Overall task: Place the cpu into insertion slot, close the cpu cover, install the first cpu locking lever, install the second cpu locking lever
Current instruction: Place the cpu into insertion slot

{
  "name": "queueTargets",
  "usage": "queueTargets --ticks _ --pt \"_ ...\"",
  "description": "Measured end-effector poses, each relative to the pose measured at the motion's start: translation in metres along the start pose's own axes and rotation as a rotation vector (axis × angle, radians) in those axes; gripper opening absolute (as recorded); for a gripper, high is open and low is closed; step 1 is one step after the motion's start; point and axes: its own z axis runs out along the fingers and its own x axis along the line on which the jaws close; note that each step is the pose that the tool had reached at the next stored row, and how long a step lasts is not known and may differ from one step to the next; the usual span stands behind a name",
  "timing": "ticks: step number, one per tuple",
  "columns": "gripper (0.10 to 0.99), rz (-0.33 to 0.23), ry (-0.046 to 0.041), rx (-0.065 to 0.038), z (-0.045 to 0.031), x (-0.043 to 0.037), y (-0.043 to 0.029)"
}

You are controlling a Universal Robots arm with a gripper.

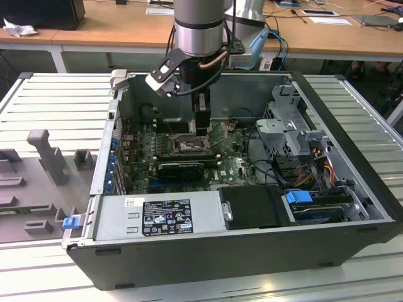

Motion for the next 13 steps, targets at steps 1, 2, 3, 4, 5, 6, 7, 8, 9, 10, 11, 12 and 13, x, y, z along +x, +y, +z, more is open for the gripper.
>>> queueTargets --ticks 1,2,3,4,5,6,7,8,9,10,11,12,13 --pt "0.525 0.0 0.0 0.0 0.0003 0.0 0.0" --pt "0.525 0.0 0.0 0.0 0.0008 0.0 -0.0001" --pt "0.525 0.0 0.0002 0.0 0.0012 0.0 -0.0001" --pt "0.525 0.0 0.0004 0.0 0.0017 0.0 -0.0002" --pt "0.525 0.0 0.002 0.0 0.0026 -0.0001 -0.0003" --pt "0.525 0.0 0.003 0.0 0.0036 -0.0001 -0.0003" --pt "0.525 0.0 0.0033 0.0 0.004 -0.0001 -0.0003" --pt "0.525 0.0 0.0037 0.0 0.0045 -0.0001 -0.0004" --pt "0.525 0.0 0.0039 0.0 0.0049 -0.0001 -0.0004" --pt "0.525 0.0 0.004 0.0 0.0054 -0.0001 -0.0005" --pt "0.525 0.0 0.0042 0.0 0.0058 -0.0001 -0.0005" --pt "0.525 0.0 0.0044 0.0 0.0062 -0.0001 -0.0005" --pt "0.525 0.0 0.0045 0.0 0.0066 -0.0001 -0.0005"
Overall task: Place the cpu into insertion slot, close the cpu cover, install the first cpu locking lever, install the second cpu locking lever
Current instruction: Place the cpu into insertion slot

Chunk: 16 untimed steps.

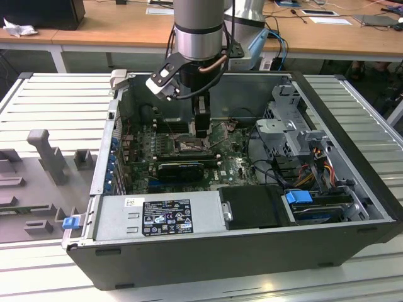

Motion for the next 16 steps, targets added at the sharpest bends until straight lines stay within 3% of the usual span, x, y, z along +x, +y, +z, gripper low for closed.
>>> queueTargets --ticks 11,16 --pt "0.525 0.0 0.0021 0.0 0.0046 0.0002 -0.0003" --pt "0.525 -0.004 0.0085 0.0 0.0125 0.0028 -0.0016"
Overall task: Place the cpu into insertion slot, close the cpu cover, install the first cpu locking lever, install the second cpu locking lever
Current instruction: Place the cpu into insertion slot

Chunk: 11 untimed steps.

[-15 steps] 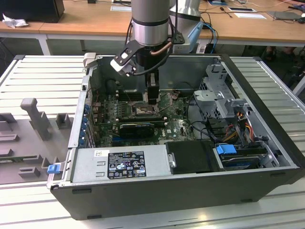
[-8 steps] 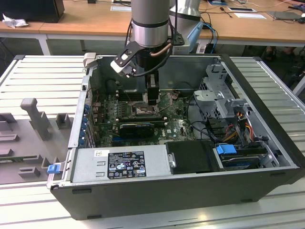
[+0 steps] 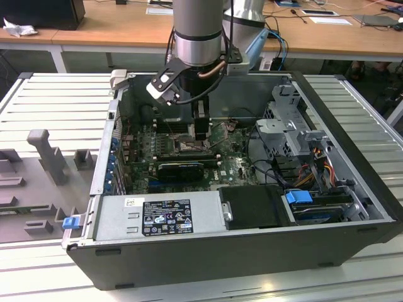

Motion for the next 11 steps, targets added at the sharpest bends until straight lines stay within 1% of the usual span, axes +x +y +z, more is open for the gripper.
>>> queueTargets --ticks 3,5,6,7,8,10,11 --pt "0.525 -0.009 0.005 0.001 0.0038 0.0007 -0.0011" --pt "0.525 -0.012 0.0062 0.001 0.0069 0.0018 -0.0015" --pt "0.525 -0.012 0.0063 0.001 0.0105 0.0035 -0.0019" --pt "0.525 -0.026 0.0081 0.0 0.0221 0.0092 -0.0055" --pt "0.525 -0.037 0.0094 0.0 0.0307 0.0114 -0.0092" --pt "0.525 -0.038 0.0102 0.001 0.0329 0.0125 -0.0113" --pt "0.525 -0.038 0.0114 0.001 0.0351 0.0141 -0.0139"
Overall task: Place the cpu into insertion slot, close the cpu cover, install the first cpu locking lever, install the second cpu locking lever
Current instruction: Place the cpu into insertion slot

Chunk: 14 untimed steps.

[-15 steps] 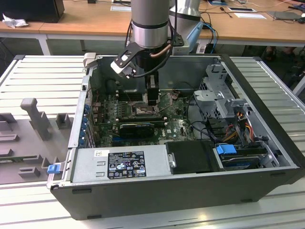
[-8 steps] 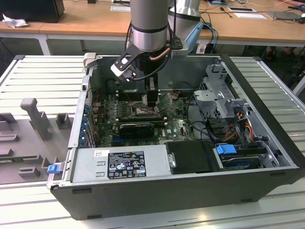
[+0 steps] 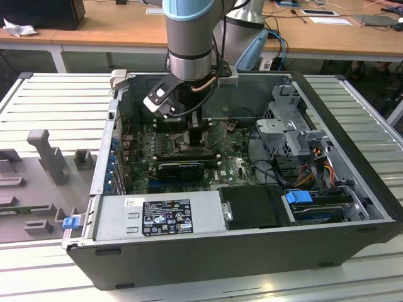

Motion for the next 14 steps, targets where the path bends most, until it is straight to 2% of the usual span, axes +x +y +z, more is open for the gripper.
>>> queueTargets --ticks 4,6,9,14 --pt "0.525 0.0 0.0009 0.0 0.0065 0.0052 -0.0037" --pt "0.525 0.0 0.0006 0.0 0.012 0.0066 -0.007" --pt "0.525 0.0 0.0007 0.001 0.0179 0.0089 -0.0081" --pt "0.525 0.011 -0.0002 0.001 0.0219 0.009 -0.0084"
